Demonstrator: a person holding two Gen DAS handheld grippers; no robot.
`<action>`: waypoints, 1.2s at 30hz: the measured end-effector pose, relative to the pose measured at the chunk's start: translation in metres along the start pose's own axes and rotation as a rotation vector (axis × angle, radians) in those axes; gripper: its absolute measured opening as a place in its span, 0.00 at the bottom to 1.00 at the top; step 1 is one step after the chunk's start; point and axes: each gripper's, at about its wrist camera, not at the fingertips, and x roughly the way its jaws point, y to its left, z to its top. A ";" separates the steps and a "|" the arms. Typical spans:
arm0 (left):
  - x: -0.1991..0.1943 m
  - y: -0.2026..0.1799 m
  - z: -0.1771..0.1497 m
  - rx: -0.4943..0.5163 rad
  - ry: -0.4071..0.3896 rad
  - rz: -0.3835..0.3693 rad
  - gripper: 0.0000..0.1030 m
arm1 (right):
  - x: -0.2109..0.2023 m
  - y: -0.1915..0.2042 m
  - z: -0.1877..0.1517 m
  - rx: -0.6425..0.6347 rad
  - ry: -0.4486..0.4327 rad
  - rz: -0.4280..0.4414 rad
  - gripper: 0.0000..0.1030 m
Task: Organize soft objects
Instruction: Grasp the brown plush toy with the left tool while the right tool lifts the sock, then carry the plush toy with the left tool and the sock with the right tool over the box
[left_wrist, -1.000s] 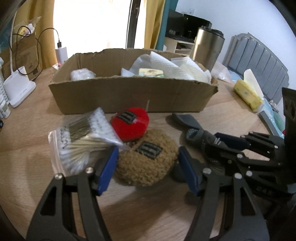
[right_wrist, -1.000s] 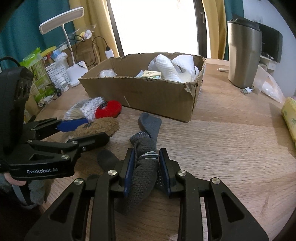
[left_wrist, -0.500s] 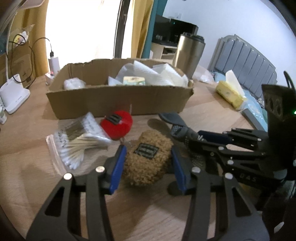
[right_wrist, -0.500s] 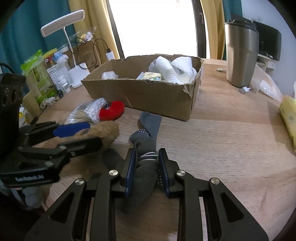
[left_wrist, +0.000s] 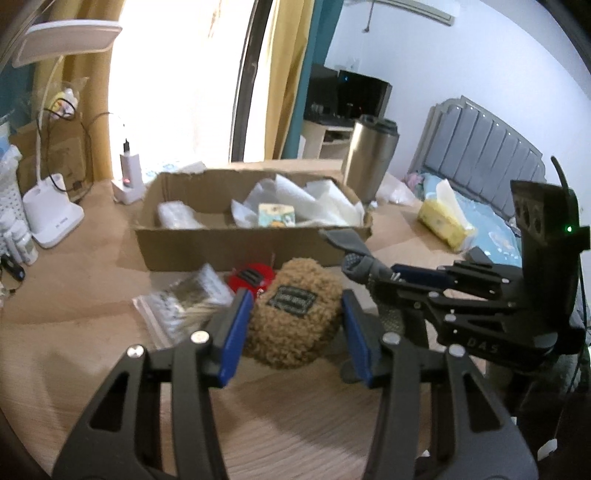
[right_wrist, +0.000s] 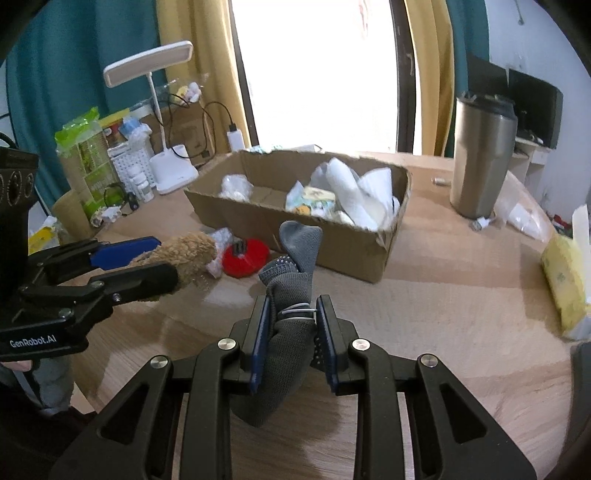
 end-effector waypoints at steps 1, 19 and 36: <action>-0.003 0.002 0.002 -0.003 -0.008 0.004 0.49 | -0.002 0.002 0.003 -0.006 -0.007 0.000 0.27; -0.038 0.051 0.028 -0.066 -0.121 0.090 0.49 | -0.014 0.019 0.058 -0.083 -0.090 0.008 0.27; -0.036 0.087 0.048 -0.104 -0.164 0.125 0.49 | -0.002 0.021 0.107 -0.128 -0.146 -0.002 0.27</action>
